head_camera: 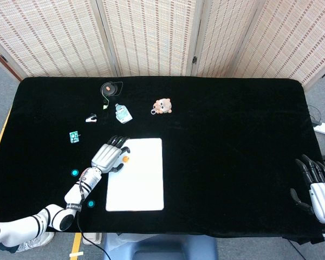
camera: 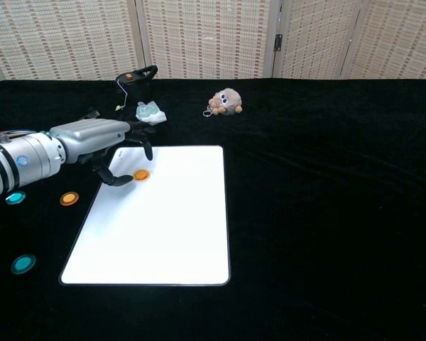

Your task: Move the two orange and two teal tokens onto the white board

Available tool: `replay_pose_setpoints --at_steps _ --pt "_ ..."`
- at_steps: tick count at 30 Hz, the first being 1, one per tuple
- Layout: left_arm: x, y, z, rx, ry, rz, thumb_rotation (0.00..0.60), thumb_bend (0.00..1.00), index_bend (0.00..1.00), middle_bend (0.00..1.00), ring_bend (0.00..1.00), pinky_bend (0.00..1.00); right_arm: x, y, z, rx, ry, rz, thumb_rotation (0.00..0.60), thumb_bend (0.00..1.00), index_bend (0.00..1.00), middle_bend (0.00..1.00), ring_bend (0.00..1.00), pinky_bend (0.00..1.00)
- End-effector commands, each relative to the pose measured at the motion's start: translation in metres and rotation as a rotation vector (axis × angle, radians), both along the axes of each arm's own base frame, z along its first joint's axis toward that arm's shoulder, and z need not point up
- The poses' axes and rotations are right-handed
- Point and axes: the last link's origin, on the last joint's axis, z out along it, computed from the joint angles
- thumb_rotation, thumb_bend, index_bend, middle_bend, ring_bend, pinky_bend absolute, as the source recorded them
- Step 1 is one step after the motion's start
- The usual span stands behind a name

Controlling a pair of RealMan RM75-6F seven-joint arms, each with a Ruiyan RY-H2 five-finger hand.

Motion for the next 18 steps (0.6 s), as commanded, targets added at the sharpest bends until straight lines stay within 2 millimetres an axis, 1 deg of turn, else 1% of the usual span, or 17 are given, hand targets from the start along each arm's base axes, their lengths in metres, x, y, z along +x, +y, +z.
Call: replay_pose_setpoints --at_steps 1,4,6,10,14,18 --pt "-0.002 -0.003 0.004 0.007 0.002 -0.008 0.600 0.42 0.31 0.08 0.00 0.00 0.001 -0.001 0.000 0.001 0.000 0.004 0.600 0.45 0.03 0.00 0.00 0.00" --pt "-0.008 -0.009 0.012 0.016 0.014 -0.014 0.600 0.42 0.33 0.08 0.00 0.00 0.002 -0.001 -0.001 0.004 0.000 0.009 0.600 0.45 0.03 0.00 0.00 0.00" --pt "-0.015 -0.015 0.020 0.020 0.028 -0.019 0.600 0.42 0.36 0.08 0.00 0.00 0.003 -0.002 -0.002 0.006 -0.001 0.012 0.600 0.45 0.03 0.00 0.00 0.00" --pt "-0.029 -0.029 0.031 0.025 0.061 -0.026 0.600 0.42 0.39 0.07 0.00 0.00 0.004 -0.002 -0.003 0.008 -0.002 0.018 0.600 0.45 0.03 0.00 0.00 0.00" --pt "-0.042 -0.044 0.038 0.025 0.085 -0.030 0.600 0.42 0.40 0.08 0.00 0.00 0.005 -0.004 -0.004 0.012 -0.001 0.025 0.600 0.45 0.03 0.00 0.00 0.00" --pt "-0.051 -0.054 0.041 0.024 0.099 -0.030 0.600 0.42 0.40 0.08 0.00 0.00 0.007 -0.005 -0.004 0.014 0.000 0.033 0.600 0.45 0.03 0.00 0.00 0.00"
